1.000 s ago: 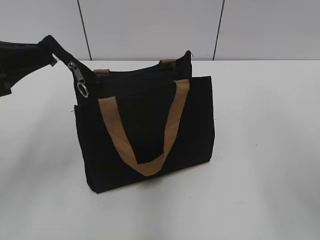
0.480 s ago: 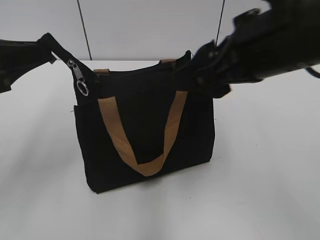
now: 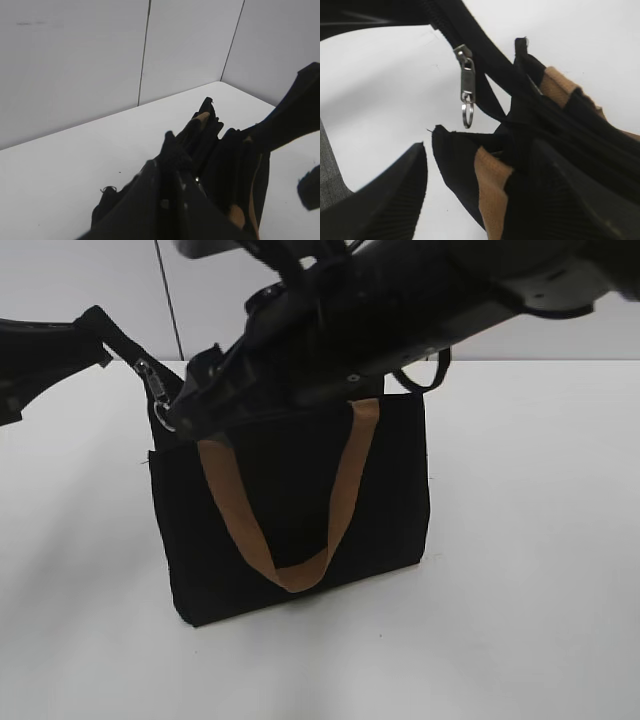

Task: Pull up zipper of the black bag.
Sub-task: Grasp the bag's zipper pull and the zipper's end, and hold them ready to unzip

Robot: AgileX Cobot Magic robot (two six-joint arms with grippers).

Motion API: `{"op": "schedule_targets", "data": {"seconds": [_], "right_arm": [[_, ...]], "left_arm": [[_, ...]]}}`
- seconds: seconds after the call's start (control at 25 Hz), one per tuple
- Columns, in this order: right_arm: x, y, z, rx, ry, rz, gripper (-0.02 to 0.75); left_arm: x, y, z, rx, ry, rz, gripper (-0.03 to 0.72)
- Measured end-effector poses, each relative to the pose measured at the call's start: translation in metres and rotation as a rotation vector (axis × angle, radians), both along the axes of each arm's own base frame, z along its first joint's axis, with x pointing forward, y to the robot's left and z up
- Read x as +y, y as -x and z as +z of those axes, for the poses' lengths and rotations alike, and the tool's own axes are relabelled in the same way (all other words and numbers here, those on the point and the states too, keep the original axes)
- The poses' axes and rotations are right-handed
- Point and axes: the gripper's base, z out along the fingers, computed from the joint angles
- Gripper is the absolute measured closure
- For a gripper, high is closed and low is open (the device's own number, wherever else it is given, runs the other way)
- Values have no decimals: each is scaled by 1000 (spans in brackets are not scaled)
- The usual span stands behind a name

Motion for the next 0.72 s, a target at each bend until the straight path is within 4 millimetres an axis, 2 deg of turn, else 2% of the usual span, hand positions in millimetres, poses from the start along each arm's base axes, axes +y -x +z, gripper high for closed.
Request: {"op": "schedule_targets", "data": {"seconds": [0.28, 0.44, 0.56, 0.72], "right_arm": [[33, -3, -23, 14, 23, 42, 244], [37, -6, -31, 11, 28, 32, 244], [38, -7, -29, 14, -2, 9, 248], [40, -7, -28, 48, -51, -26, 301]], "left_arm": [[0, 0, 0, 0, 0, 0, 673], [0, 0, 0, 0, 0, 0, 673], [0, 0, 0, 0, 0, 0, 673], [0, 0, 0, 0, 0, 0, 673]]}}
